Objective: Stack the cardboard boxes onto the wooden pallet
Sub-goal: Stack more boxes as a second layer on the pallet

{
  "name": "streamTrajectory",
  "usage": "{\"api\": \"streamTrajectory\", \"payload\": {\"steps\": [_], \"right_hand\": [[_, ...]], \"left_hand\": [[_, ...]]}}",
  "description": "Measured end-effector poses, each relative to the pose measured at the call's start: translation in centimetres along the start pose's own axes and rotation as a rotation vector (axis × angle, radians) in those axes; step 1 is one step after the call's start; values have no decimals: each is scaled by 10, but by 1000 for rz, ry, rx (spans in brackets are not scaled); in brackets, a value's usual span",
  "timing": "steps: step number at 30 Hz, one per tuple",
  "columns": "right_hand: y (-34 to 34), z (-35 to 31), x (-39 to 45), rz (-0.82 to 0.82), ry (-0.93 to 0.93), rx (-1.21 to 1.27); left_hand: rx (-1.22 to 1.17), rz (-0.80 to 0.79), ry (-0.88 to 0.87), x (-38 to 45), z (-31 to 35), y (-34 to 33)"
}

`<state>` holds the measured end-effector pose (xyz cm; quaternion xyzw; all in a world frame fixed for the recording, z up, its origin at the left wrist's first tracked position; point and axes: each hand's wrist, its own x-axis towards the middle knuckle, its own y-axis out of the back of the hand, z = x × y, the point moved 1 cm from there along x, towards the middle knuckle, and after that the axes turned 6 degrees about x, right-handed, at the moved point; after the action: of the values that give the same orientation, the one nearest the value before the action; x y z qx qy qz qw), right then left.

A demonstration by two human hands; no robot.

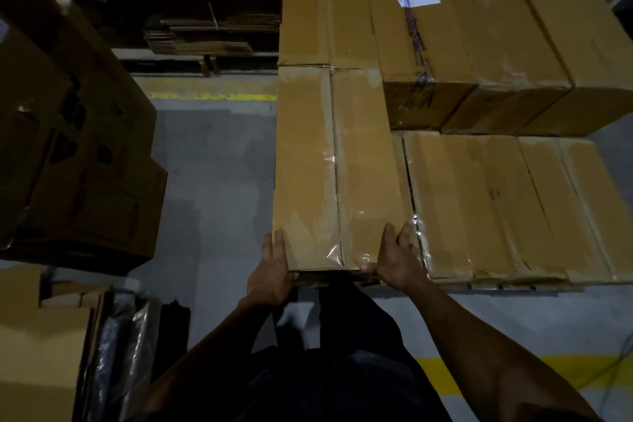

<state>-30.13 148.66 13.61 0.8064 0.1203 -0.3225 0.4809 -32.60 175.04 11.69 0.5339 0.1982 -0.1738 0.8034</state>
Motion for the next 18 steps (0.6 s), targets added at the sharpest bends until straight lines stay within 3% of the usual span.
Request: {"api": "streamTrajectory", "payload": {"steps": [10, 18], "right_hand": [[6, 4, -10, -65, 12, -94], [-4, 6, -66, 27, -21, -15]], "left_hand": [[255, -1, 91, -5, 11, 7], [362, 2, 17, -38, 9, 10]]}}
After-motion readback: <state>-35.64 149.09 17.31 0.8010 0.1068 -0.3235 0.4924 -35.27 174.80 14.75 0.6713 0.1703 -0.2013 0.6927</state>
